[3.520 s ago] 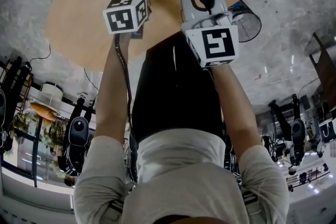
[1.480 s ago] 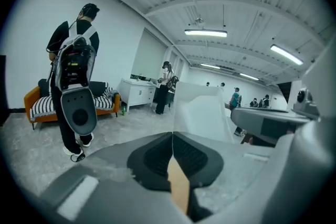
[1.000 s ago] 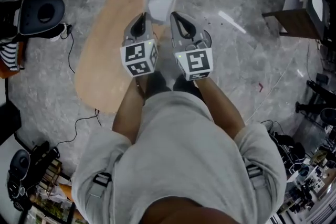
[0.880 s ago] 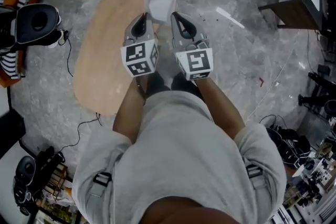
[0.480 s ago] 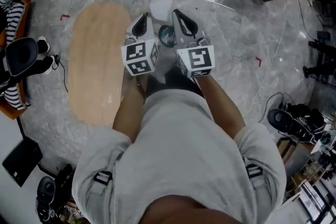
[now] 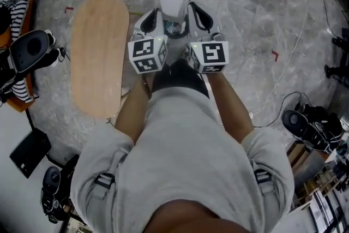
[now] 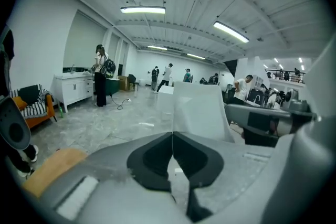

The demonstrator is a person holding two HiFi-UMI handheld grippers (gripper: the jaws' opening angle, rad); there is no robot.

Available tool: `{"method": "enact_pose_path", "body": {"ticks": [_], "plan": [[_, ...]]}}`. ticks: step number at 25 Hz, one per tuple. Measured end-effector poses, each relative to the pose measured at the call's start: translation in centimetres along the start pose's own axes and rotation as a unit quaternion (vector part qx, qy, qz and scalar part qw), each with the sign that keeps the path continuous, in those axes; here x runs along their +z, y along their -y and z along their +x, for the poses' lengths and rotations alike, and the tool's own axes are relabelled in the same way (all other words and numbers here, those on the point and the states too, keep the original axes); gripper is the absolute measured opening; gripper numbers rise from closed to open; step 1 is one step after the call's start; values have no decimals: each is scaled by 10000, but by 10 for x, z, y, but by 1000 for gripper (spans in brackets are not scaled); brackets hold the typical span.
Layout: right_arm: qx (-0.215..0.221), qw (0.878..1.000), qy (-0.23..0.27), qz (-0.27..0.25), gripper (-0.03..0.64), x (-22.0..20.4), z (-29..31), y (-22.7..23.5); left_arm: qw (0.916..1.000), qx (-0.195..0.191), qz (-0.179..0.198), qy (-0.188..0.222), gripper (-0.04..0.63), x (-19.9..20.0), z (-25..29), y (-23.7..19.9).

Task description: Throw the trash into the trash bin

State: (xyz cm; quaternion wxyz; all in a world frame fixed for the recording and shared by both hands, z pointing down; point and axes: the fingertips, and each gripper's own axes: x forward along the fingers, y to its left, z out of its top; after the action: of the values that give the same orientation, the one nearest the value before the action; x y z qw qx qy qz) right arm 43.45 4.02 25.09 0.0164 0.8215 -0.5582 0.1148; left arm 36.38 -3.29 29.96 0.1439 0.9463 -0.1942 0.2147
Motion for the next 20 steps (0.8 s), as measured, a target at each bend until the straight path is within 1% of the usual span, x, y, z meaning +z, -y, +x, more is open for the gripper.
{"method": "enact_pose_path", "body": {"ticks": [5, 8, 10, 12, 16, 20], "plan": [[-111, 9995, -169, 239, 8, -18, 6, 10, 9996, -94, 60, -266, 20, -13, 18, 2], [-104, 9988, -331, 332, 8, -37, 9, 21, 9990, -171, 15, -420, 21, -30, 34, 7], [-189, 9980, -462, 400, 8, -54, 15, 33, 9983, -232, -41, -535, 20, -44, 46, 6], [-294, 9965, -649, 436, 8, -79, 21, 41, 9974, -266, -97, -664, 21, -62, 58, 1], [-232, 9928, -1064, 498, 8, -146, 29, 41, 9943, -256, -186, -1016, 21, -113, 78, -13], [-200, 9883, -1364, 645, 8, -204, 36, 44, 9912, -284, -75, -1292, 21, -159, 97, -19]]}}
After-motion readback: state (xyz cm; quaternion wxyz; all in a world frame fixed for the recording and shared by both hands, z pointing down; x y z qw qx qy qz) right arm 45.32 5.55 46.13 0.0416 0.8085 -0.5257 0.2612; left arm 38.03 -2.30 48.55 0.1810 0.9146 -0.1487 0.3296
